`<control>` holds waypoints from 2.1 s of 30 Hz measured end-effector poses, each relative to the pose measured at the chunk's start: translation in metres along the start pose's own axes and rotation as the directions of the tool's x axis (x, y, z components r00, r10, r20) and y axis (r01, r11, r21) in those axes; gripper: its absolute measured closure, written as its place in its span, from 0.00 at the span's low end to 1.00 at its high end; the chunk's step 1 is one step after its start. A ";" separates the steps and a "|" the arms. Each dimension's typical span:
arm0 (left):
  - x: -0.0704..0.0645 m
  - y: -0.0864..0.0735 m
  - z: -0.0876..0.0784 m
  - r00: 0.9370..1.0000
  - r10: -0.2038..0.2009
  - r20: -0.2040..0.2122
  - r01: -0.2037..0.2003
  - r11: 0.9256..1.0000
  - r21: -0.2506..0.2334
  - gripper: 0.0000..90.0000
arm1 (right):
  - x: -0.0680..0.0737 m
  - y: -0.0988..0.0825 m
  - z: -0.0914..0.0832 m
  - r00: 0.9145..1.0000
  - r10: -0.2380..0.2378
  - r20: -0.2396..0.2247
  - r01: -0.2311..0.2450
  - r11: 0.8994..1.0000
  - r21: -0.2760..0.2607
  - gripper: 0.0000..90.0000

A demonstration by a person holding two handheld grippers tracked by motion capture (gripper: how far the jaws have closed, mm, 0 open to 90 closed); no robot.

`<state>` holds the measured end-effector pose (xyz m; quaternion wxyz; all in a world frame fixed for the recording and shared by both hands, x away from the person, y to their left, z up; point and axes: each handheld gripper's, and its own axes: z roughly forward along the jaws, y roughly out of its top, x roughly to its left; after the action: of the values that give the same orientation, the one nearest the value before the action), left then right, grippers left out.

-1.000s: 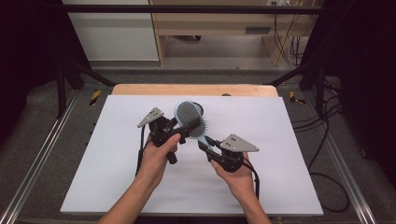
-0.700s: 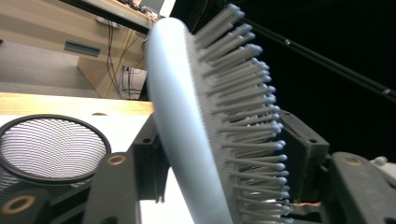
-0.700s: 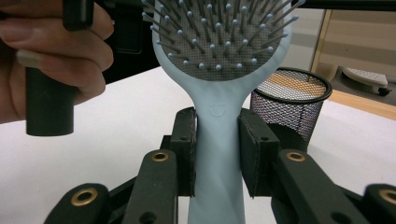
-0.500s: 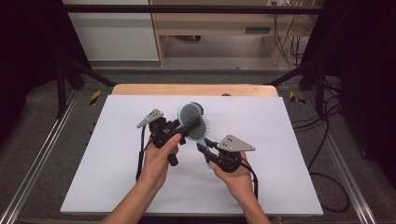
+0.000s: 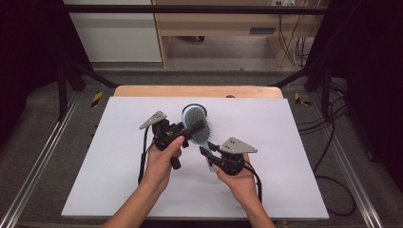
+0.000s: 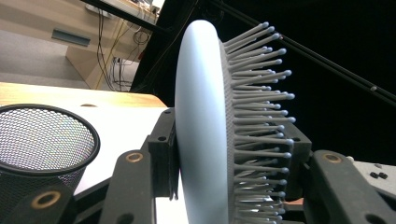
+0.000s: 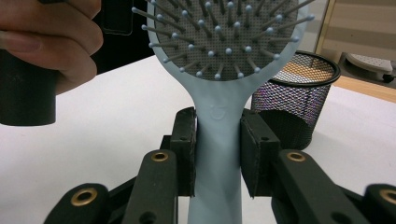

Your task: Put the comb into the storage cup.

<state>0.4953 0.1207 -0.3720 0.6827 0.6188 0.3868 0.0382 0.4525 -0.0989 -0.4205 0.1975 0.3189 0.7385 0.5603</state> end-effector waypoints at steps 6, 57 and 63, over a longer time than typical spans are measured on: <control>0.002 0.001 0.001 1.000 -0.021 -0.004 0.021 1.000 0.008 0.59 | -0.002 -0.002 0.001 1.000 0.016 -0.014 -0.016 1.000 -0.001 0.75; 0.005 0.070 0.027 0.980 0.168 -0.107 -0.176 0.981 -0.080 0.58 | -0.076 -0.055 -0.076 0.959 0.106 0.263 -0.108 0.994 -0.005 0.12; 0.004 0.082 0.032 0.974 0.192 -0.120 -0.204 0.974 -0.094 0.58 | -0.077 -0.054 -0.076 0.961 0.091 0.262 -0.093 0.996 -0.006 0.07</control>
<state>0.5514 0.1157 -0.3041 0.6850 0.6142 0.3574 0.1606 0.4447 -0.2146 -0.4547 0.2659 0.4247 0.6920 0.5197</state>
